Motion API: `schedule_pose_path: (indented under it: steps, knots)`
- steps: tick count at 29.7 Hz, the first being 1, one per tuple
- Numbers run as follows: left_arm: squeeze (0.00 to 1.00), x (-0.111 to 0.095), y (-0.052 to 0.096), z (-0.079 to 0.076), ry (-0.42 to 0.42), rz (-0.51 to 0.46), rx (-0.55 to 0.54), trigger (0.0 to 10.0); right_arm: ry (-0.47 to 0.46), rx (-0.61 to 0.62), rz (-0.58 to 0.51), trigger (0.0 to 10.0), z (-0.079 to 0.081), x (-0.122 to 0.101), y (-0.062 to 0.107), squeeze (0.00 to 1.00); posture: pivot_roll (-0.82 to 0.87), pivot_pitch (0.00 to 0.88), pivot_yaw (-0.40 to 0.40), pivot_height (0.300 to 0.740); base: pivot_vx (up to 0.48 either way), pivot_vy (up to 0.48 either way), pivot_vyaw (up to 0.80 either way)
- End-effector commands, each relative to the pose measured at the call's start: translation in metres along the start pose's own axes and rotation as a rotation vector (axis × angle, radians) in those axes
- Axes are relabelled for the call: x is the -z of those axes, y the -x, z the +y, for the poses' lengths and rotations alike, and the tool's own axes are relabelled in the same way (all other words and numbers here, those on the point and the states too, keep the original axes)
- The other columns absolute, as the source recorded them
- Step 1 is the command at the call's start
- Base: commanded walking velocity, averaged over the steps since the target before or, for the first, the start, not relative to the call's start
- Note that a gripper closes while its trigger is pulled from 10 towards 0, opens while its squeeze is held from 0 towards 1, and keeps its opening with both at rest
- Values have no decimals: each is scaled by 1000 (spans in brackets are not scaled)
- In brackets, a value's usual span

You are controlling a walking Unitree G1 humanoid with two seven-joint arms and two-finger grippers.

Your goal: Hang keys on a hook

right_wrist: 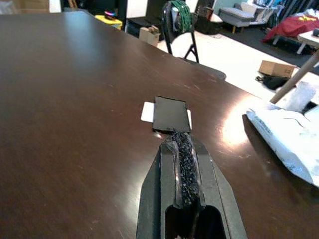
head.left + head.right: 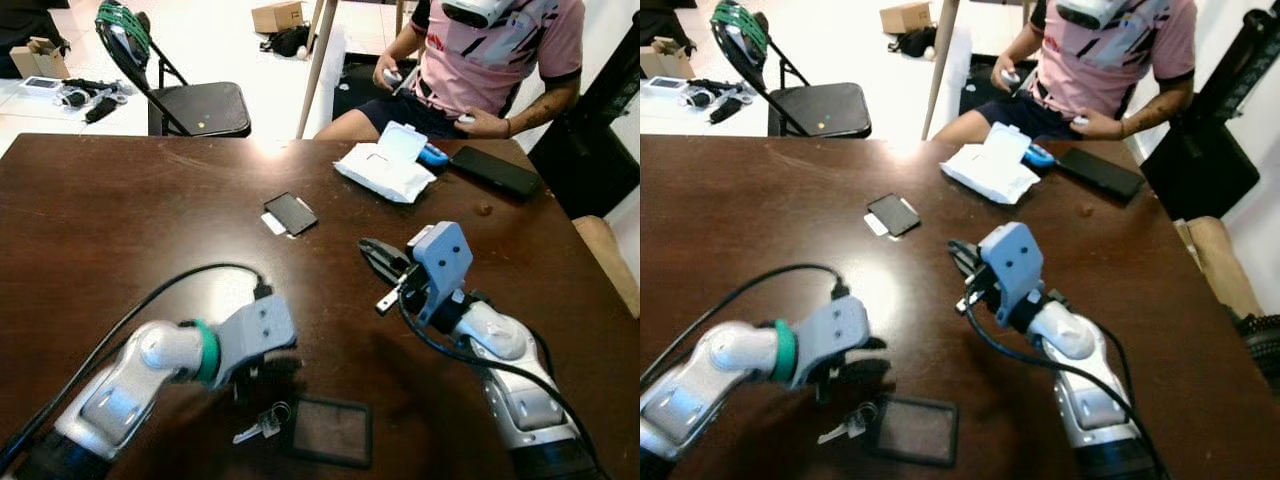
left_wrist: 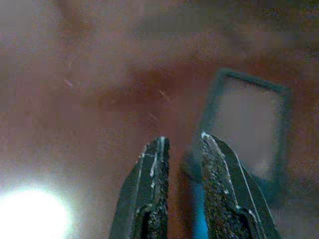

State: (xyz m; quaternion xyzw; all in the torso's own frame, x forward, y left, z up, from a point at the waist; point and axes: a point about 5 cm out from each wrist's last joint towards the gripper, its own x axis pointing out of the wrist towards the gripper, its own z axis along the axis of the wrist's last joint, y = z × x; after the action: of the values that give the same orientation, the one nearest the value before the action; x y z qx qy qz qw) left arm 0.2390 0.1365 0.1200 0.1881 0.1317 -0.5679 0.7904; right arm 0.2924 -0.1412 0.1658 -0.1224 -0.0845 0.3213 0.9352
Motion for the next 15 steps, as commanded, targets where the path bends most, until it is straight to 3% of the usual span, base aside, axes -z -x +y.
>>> schedule_pose_path:
  steps: [1, 13, 15]
  knots:
    - [0, -2, 8, 1, 24, -26, -4, 10000, -9, 2, 6, 10000, 0, 0, 3, 0, -40, 64, 43, 740, 0, 0, 0]
    - [0, 10, 29, -10, 121, -30, -38, 10000, -2, -8, 5, 10000, -3, -2, 3, 0, -48, 61, 30, 740, 0, 0, 0]
    - [0, 17, 33, -14, 171, -31, -51, 10000, 1, -10, 8, 10000, -3, -3, 4, 0, -47, 64, 24, 740, 0, 0, 0]
